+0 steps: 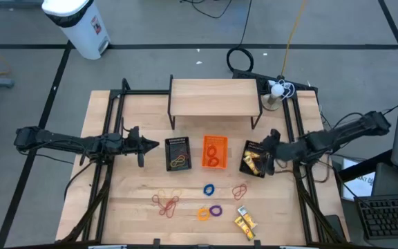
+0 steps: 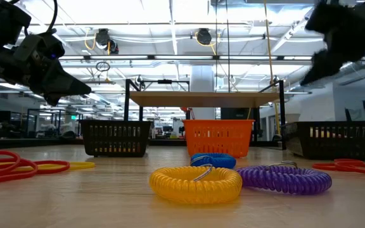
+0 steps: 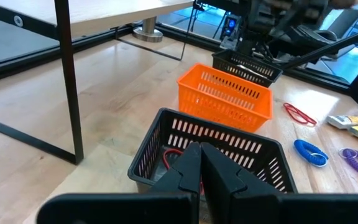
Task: Pick & Place Office Desk Supplies
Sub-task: Put the red rubber band into the left black bin
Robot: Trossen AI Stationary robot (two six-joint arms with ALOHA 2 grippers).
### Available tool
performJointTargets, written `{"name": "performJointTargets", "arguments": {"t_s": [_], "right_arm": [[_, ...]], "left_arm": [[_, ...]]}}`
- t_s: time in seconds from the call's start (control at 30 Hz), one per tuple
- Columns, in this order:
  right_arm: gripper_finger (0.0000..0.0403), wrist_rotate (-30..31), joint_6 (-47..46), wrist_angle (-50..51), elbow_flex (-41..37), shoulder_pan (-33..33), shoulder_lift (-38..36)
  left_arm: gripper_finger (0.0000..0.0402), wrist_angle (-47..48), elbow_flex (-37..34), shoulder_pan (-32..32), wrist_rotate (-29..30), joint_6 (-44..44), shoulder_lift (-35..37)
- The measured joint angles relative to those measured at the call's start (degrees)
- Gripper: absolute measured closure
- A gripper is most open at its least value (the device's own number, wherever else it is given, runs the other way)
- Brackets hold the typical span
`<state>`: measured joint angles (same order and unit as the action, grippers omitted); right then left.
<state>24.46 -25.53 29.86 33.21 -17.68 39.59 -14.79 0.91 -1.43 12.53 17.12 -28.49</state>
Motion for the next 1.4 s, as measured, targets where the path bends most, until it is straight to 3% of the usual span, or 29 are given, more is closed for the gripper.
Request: {"name": "performJointTargets", "arguments": {"t_s": [0.13,0.23,0.33,0.4,0.5,0.57,0.73,1.0,1.17,1.3,1.4], "right_arm": [[0.0161,4.07,8.08,-10.83,-5.02,-0.64,-10.52],[0.0196,2.83,14.97,-23.37,-11.39,-0.7,-18.31],[0.0256,-1.62,18.2,-33.32,-17.6,-0.67,-24.37],[0.0302,-5.04,19.07,-34.64,-20.87,-0.69,-27.61],[0.0371,-5.19,19.65,-34.68,-23.57,-0.68,-31.68],[0.0394,-5.22,21.46,-32.77,-24.22,-0.66,-33.96],[0.0388,-6.83,21.92,-29.56,-24.3,1.86,-39.59],[0.0401,-13.92,20.17,-27.11,-24.45,9.65,-39.01],[0.0402,-20.19,18.8,-30.05,-27.3,15.03,-38.96],[0.0402,-25.99,20.78,-38.61,-31.96,16.94,-39.01],[0.0402,-27.85,22.63,-38.44,-32.11,17.34,-39.01]], "left_arm": [[0.0392,-0.02,0.0,0.0,-0.32,1.03,0.0],[0.0392,-0.02,0.0,0.01,-0.33,0.56,0.01],[0.0392,-0.05,0.0,0.0,-0.42,0.18,0.01],[0.0391,-0.04,0.0,0.0,-0.44,0.62,0.02],[0.0391,-0.08,0.0,0.02,-0.44,0.85,0.0],[0.0392,-0.41,0.0,0.02,-0.44,0.91,0.02],[0.0391,-0.61,0.0,0.01,-0.5,1.42,0.0],[0.0392,-1.63,0.02,0.01,-0.47,0.07,0.02],[0.0391,-1.38,0.02,0.02,-0.5,0.05,0.02],[0.0392,-1.25,0.02,0.02,-0.52,0.07,0.01],[0.0391,-1.14,0.02,0.02,-0.52,0.05,0.01]]}}
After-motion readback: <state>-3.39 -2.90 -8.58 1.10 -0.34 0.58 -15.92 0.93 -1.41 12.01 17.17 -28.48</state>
